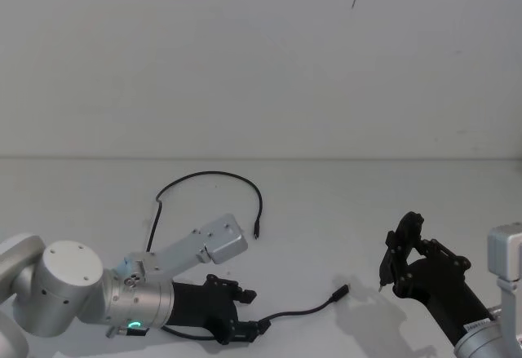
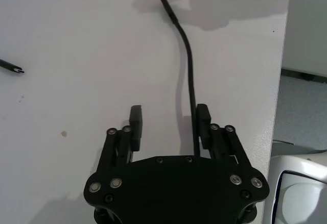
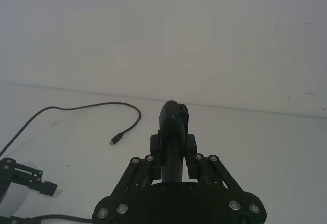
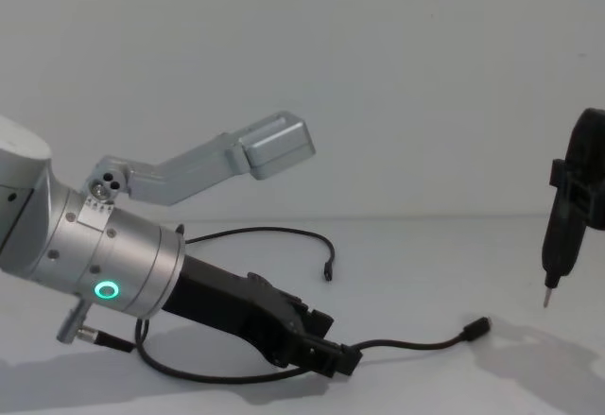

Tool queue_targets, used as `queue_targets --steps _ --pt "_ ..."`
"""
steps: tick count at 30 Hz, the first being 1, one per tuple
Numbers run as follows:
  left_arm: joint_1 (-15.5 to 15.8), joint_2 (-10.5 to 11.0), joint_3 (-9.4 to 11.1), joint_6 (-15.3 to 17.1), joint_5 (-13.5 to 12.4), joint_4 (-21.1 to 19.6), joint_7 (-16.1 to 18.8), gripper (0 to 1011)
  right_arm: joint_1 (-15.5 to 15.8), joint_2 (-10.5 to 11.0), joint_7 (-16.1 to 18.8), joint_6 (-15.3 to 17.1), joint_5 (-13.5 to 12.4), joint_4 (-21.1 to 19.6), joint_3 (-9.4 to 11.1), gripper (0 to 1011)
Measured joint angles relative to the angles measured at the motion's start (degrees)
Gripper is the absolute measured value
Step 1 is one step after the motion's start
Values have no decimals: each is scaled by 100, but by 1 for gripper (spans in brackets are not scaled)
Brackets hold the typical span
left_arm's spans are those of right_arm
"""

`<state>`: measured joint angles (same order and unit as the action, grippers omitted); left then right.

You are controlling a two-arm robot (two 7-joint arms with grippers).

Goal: Pick up the data cable with the one hand.

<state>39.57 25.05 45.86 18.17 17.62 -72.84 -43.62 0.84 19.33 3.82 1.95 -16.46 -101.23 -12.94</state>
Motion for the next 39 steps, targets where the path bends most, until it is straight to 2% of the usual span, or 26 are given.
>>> queue_targets --steps 1,8,12,13,17,19,28,39 --pt "0 -1 0 0 0 1 0 570 0 0 0 0 0 0 0 263" --pt "4 -6 4 -6 -4 12 0 369 0 0 0 0 0 0 0 263" --pt "5 -9 7 -9 -7 15 0 215 0 0 0 0 0 0 0 263" --pt "5 -9 7 -9 -7 16 0 215 0 0 0 0 0 0 0 263" --pt "5 -11 7 -9 -10 18 0 87 0 0 0 0 0 0 0 263" --pt "5 -11 7 -11 -12 18 0 56 0 0 0 0 0 0 0 263" --pt "-74 21 -9 -173 -75 -88 60 41 0 28 50 68 -6 -111 31 263" --pt "-323 239 -64 -744 -178 -547 65 41 140 90 88 294 -52 -674 136 263"
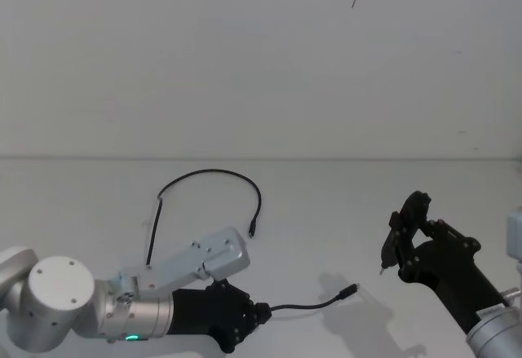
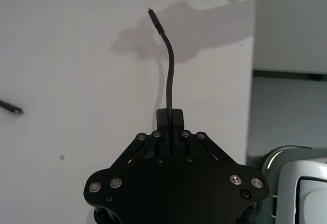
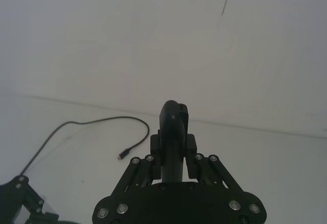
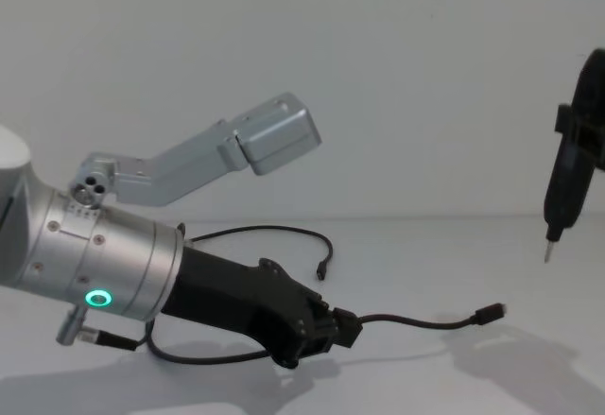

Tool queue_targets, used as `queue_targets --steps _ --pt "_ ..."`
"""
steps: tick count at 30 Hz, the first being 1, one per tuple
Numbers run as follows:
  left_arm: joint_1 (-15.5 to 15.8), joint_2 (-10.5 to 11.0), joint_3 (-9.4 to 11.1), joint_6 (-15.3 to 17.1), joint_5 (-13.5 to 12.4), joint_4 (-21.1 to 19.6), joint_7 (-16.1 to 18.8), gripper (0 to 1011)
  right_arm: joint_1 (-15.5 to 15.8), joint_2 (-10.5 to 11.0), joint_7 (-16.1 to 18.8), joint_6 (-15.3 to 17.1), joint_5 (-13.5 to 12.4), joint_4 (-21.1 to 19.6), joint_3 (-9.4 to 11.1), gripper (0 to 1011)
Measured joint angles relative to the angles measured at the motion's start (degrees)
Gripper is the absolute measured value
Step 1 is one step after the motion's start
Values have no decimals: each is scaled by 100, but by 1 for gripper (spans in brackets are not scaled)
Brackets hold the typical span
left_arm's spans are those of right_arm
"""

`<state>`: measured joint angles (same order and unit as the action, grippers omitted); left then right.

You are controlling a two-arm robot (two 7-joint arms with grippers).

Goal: Pick up the data cable with the one hand.

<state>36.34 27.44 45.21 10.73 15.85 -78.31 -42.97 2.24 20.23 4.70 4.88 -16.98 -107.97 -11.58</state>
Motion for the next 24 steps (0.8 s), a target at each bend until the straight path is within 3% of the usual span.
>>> queue_targets --steps 9,24 --pt "-237 280 -103 -480 -22 -422 -89 41 116 19 -7 224 -46 -423 112 263" --pt "-498 515 -303 -789 -32 -837 15 41 360 150 -31 653 -66 -974 398 263"
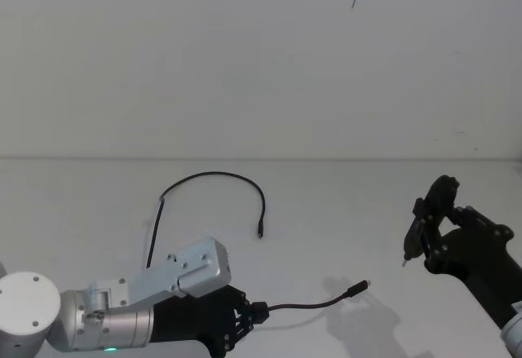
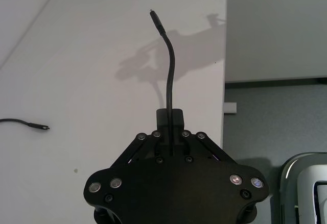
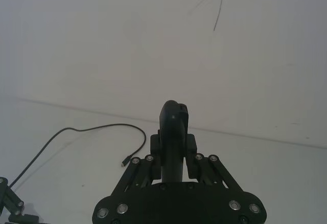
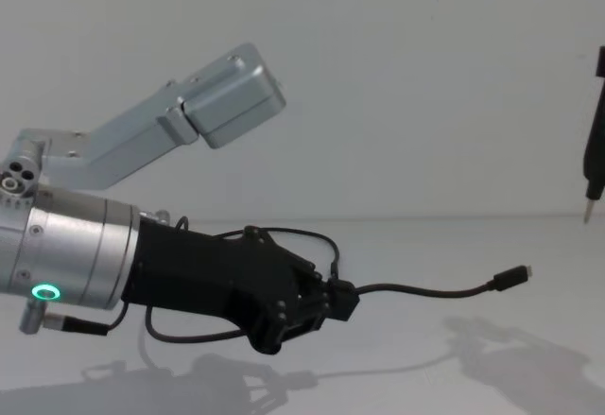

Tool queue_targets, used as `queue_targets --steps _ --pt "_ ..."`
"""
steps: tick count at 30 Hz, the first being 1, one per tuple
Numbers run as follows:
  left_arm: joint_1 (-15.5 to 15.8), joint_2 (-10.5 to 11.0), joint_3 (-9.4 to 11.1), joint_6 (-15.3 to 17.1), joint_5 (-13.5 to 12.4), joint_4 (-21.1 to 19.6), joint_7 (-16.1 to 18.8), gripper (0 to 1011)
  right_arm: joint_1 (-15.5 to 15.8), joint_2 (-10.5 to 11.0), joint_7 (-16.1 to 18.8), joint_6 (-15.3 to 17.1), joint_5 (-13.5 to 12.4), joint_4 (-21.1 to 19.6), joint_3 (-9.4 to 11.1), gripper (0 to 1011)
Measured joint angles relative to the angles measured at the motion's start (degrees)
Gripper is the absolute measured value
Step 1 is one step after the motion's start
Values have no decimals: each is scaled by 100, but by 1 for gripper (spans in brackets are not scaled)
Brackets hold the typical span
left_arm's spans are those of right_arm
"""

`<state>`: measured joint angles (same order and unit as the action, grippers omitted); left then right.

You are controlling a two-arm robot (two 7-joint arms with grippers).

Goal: Pick up the data cable with the one hand.

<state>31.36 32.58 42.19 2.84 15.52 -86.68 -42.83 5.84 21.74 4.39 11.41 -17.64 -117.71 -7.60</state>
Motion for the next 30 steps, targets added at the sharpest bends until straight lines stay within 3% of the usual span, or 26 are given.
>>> queue_targets --steps 13,30 --pt "-71 63 -51 -81 -3 -112 34 41 112 3 42 230 -64 -318 100 263" --pt "-103 91 -75 -118 -3 -161 51 41 43 -184 191 308 -161 -251 13 263"
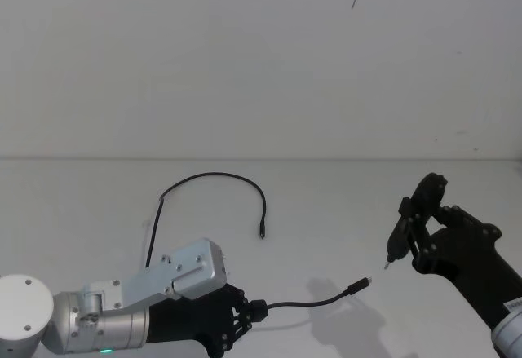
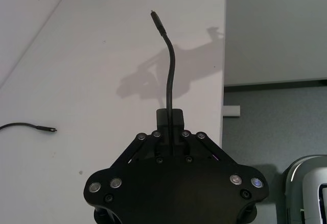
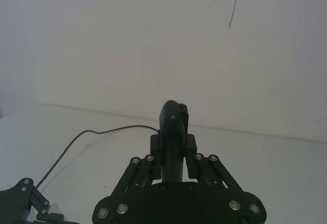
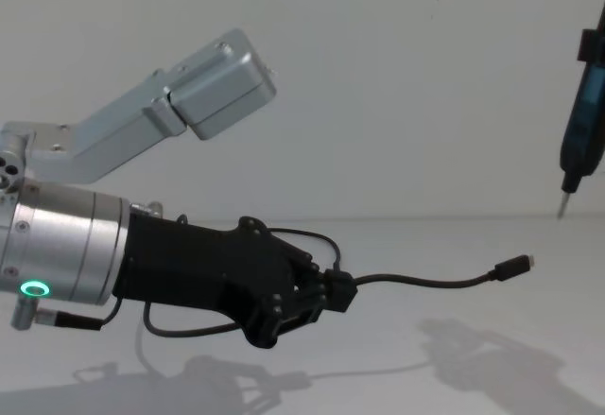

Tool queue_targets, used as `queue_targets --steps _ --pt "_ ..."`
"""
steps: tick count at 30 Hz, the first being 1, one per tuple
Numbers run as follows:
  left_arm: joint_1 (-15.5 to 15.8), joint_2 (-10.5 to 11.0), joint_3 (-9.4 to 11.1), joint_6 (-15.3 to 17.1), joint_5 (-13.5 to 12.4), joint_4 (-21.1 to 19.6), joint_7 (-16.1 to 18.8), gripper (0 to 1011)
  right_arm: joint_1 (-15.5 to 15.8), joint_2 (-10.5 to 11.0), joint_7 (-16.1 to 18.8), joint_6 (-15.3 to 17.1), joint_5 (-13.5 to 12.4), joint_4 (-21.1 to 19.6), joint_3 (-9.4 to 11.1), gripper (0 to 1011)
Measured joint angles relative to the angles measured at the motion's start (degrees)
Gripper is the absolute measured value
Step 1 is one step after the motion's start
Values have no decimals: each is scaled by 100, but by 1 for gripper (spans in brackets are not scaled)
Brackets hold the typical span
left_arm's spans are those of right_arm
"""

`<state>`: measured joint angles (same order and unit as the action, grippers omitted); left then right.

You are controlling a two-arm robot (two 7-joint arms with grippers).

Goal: Pick up the data cable with the one hand.

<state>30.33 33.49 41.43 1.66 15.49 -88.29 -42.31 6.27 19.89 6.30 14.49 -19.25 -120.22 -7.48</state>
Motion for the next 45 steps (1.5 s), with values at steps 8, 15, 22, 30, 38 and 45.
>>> queue_targets --steps 8,15,22,30,38,45 --pt "-4 4 -6 -5 0 -7 4 41 -98 -106 81 -29 -33 156 -49 263" --pt "-7 7 -8 -8 1 -10 5 41 -142 -170 136 -57 -52 264 -56 263" --pt "-9 8 -8 -9 0 -13 5 41 -161 -232 159 -100 -71 372 -32 263" --pt "-9 9 -8 -9 1 -14 4 41 -187 -275 194 -154 -104 497 -22 263" --pt "-9 8 -8 -9 0 -14 4 41 -192 -296 202 -193 -119 580 -22 263" --pt "-9 8 -7 -8 0 -14 4 40 -184 -321 207 -240 -127 644 -21 263"
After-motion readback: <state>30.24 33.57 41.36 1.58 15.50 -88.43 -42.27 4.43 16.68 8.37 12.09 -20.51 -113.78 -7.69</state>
